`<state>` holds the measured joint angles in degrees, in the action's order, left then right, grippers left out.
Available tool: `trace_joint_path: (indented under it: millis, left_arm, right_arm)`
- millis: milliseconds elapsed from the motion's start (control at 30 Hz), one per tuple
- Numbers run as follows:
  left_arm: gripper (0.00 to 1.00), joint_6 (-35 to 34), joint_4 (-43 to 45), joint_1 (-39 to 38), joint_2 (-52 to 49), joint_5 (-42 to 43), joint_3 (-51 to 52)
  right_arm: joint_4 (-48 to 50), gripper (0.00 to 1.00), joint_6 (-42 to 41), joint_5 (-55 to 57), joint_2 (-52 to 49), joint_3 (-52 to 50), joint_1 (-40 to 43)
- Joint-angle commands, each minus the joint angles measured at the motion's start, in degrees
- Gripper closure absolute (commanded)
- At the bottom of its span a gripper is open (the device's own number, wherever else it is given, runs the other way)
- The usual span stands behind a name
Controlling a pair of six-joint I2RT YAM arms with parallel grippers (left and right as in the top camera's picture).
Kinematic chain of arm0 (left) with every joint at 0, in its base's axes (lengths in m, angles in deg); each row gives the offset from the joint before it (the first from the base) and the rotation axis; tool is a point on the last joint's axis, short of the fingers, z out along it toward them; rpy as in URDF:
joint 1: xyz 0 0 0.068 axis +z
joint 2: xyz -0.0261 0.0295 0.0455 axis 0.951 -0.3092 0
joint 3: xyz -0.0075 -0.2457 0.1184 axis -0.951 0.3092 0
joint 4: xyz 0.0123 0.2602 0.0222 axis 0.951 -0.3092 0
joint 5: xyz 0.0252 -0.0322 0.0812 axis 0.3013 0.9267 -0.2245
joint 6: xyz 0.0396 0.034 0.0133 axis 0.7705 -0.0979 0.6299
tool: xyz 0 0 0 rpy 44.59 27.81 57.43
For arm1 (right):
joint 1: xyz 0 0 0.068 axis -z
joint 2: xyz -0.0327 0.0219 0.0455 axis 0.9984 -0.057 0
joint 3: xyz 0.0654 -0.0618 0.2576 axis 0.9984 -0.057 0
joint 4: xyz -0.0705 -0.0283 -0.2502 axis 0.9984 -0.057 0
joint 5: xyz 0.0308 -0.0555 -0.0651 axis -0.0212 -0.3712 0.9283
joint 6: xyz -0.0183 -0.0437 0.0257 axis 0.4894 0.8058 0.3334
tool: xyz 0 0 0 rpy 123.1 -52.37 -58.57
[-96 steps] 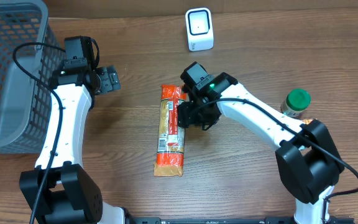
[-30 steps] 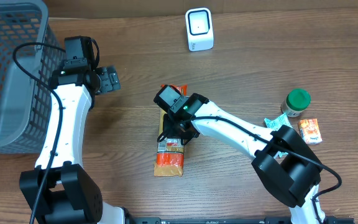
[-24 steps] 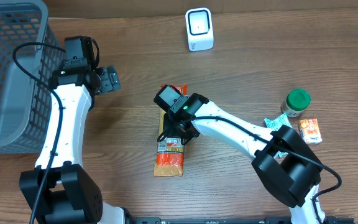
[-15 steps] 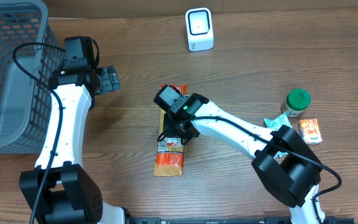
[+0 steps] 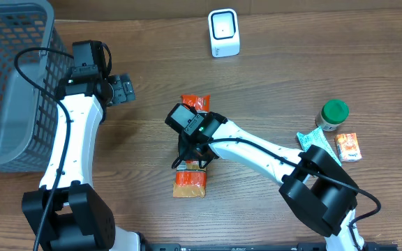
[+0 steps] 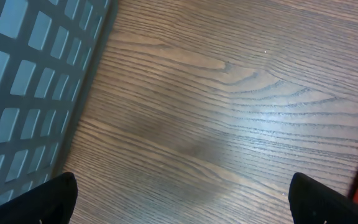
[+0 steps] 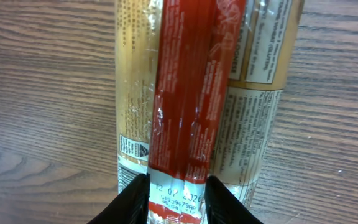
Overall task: Scan the item barcode
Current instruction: 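Lower the right gripper and pinch the pasta packet's red strip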
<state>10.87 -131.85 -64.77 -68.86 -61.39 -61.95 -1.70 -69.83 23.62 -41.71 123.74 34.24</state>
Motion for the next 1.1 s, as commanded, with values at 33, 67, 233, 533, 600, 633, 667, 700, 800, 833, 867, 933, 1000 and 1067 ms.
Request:
trace_joint_path:
  millis: [33, 67, 233, 533, 600, 633, 667, 700, 800, 833, 867, 933, 1000, 1067]
  left_arm:
    - [0.0, -0.15, 0.02, -0.11, -0.07, -0.35, -0.9]
    - [0.0, -0.15, 0.02, -0.11, -0.07, -0.35, -0.9]
    - [0.0, -0.17, 0.02, -0.11, -0.07, -0.35, -0.92]
    - [0.0, -0.17, 0.02, -0.13, -0.07, -0.35, -0.92]
    - [0.0, -0.17, 0.02, -0.11, -0.07, -0.35, -0.9]
    - [0.0, -0.15, 0.02, -0.11, -0.07, -0.35, -0.92]
    - [0.0, -0.15, 0.02, -0.11, -0.07, -0.37, -0.92]
    - [0.0, -0.15, 0.02, -0.09, -0.07, -0.35, -0.92]
    - [0.0, -0.15, 0.02, -0.09, -0.07, -0.35, -0.92]
    - [0.0, -0.15, 0.02, -0.09, -0.07, -0.35, -0.9]
    - [0.0, -0.15, 0.02, -0.09, -0.07, -0.35, -0.9]
    - [0.0, -0.17, 0.02, -0.11, -0.07, -0.35, -0.92]
    - [0.0, -0.17, 0.02, -0.11, -0.07, -0.35, -0.92]
    - [0.0, -0.15, 0.02, -0.11, -0.07, -0.35, -0.9]
  right_arm:
    - [0.04, 0.68, -1.22, 1.79, -0.66, 0.02, 0.04]
    - [0.04, 0.67, -1.22, 1.79, -0.68, 0.02, 0.04]
    - [0.11, 0.67, -2.99, 1.77, -0.7, 0.02, 0.04]
    - [-0.63, 0.67, -4.0, 6.14, -0.7, 0.02, 0.04]
    - [-0.59, 0.67, -4.0, 6.69, -0.7, 0.02, 0.04]
    - [-0.55, 0.67, -4.02, 6.67, -0.7, 0.02, 0.04]
    - [-0.48, 0.67, -4.02, 6.62, -0.7, 0.02, 0.02]
    - [-0.42, 0.67, -4.0, 6.62, -0.7, 0.02, 0.04]
    - [0.28, 0.65, -3.67, 6.47, -0.68, 0.07, 0.04]
    - [0.35, 0.64, -3.56, 6.47, -0.59, 0.33, 0.04]
    - [0.15, 0.63, -3.5, 6.45, -0.55, 0.83, 0.04]
    - [-0.57, 0.62, -2.14, 6.43, -0.22, 1.97, 0.04]
    - [-0.9, 0.59, -0.92, 6.47, 0.15, 2.91, -0.17]
    - [-0.7, 0.58, -0.96, 6.45, 0.39, 3.02, -0.52]
